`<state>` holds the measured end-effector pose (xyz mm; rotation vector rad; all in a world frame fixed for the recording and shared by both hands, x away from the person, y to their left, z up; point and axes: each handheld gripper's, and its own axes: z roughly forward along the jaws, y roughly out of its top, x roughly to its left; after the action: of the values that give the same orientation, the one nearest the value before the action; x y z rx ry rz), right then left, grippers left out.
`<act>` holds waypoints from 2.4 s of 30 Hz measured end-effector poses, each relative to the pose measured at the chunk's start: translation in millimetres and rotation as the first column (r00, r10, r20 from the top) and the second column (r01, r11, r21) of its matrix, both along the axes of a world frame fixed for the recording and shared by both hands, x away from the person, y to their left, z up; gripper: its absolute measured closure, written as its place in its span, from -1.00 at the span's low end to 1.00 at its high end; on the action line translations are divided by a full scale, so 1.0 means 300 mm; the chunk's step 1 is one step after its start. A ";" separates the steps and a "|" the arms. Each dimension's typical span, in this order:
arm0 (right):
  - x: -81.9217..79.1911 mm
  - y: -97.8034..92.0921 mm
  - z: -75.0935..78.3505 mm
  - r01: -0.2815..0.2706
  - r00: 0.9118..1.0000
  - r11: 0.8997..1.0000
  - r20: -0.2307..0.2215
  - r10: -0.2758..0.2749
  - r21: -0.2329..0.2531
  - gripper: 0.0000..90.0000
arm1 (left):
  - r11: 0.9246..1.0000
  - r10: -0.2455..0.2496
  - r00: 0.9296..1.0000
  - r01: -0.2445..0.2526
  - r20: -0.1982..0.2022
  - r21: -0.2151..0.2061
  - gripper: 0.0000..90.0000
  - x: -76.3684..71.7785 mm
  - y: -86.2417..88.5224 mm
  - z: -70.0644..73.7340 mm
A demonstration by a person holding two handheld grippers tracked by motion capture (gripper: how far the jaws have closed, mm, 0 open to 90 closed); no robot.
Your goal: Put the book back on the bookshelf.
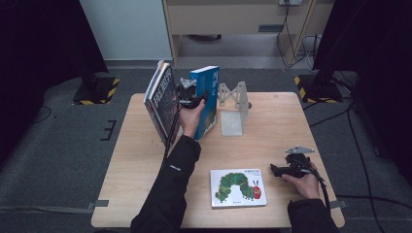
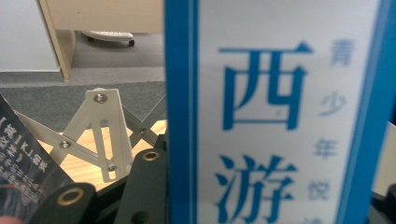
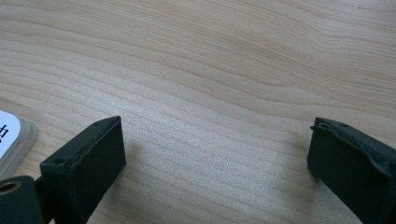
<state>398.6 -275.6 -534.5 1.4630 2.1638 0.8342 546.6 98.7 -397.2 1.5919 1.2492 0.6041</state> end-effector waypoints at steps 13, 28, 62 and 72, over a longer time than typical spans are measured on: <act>-0.001 0.001 0.000 -0.001 1.000 1.000 -0.002 0.001 0.000 -0.90 | 0.997 -0.019 1.000 0.019 -0.001 0.077 0.35 -0.093 0.005 -0.012; -0.002 0.004 -0.001 -0.007 1.000 1.000 0.003 0.007 0.002 -0.91 | 0.999 -0.019 0.998 0.016 0.054 0.050 0.34 -0.216 0.045 -0.071; -0.003 0.005 -0.001 -0.014 1.000 1.000 0.001 0.014 0.001 -0.91 | 1.000 0.001 0.978 0.001 0.209 -0.011 0.25 -0.311 0.086 -0.175; -0.004 0.007 -0.001 -0.011 1.000 1.000 0.001 0.011 0.002 -0.91 | 1.000 0.013 0.975 -0.012 0.223 -0.006 0.31 -0.313 0.090 -0.190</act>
<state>397.4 -273.5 -534.7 1.4527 2.1722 0.8408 452.8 125.7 -454.0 1.4690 1.0926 0.7653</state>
